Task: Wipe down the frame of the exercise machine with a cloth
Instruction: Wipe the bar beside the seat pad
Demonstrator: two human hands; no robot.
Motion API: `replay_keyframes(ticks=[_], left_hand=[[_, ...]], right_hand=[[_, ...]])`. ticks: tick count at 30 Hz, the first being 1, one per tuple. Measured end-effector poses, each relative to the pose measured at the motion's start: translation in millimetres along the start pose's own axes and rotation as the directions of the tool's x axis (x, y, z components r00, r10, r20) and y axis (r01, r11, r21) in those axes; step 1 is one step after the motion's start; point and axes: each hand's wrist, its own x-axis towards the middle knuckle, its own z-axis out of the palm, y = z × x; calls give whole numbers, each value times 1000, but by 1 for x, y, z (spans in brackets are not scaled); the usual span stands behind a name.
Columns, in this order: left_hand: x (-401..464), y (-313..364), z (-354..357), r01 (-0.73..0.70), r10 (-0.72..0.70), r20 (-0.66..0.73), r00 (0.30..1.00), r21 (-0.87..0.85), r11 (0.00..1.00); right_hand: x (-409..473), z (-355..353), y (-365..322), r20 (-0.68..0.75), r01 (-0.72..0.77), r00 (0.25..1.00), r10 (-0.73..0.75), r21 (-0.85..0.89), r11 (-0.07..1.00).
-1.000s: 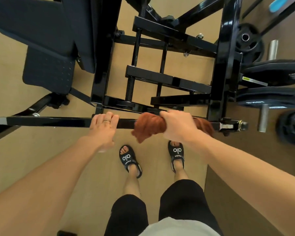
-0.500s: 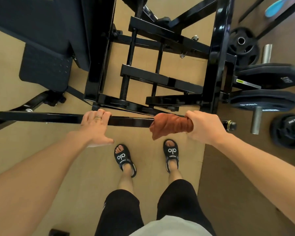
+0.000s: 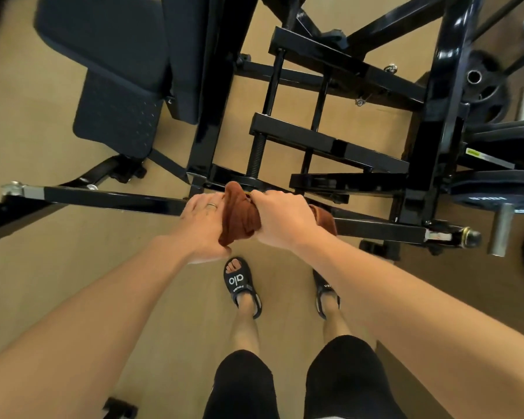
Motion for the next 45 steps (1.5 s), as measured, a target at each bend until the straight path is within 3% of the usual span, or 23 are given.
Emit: replay_keyframes(ticks=[2,4,7,9,12,20,24,31,35,41,45], left_hand=[[-7,-8,-3,-14,11,-129,992,-27,1000],[-17,-31,-12,90,-82,-180,980,37,995],[-37,-88,-26,308,-289,-134,948,154,939],[-47,-117,-32,354,-355,-31,934,203,913],[-47,-127,-29,314,-340,103,935,207,926],[-37,-139,-21,308,-352,232,907,205,929],[-40,-140,-24,289,-303,206,931,96,953],[-40,-140,-29,236,-238,182,954,35,971],[-39,-140,-25,249,-253,184,950,45,967],[-38,-142,-23,286,-304,227,925,108,952],[-40,-139,-22,310,-314,160,936,52,949]], right_hand=[[-18,-6,21,-20,-30,999,28,-58,998],[-34,-12,42,-28,-85,996,83,-98,991],[-43,-15,53,-24,-179,984,177,-146,973],[-33,-13,38,5,-190,981,192,-123,974],[0,-2,-9,12,-148,989,150,-113,983],[104,41,-146,70,-91,993,93,-30,995],[80,32,-122,30,-103,994,104,-44,994],[-4,-17,-25,74,-313,940,333,-197,929],[26,-5,-53,101,-297,944,315,-165,941],[93,36,-129,116,-134,984,134,-12,991],[91,36,-128,100,-74,992,74,-7,997]])
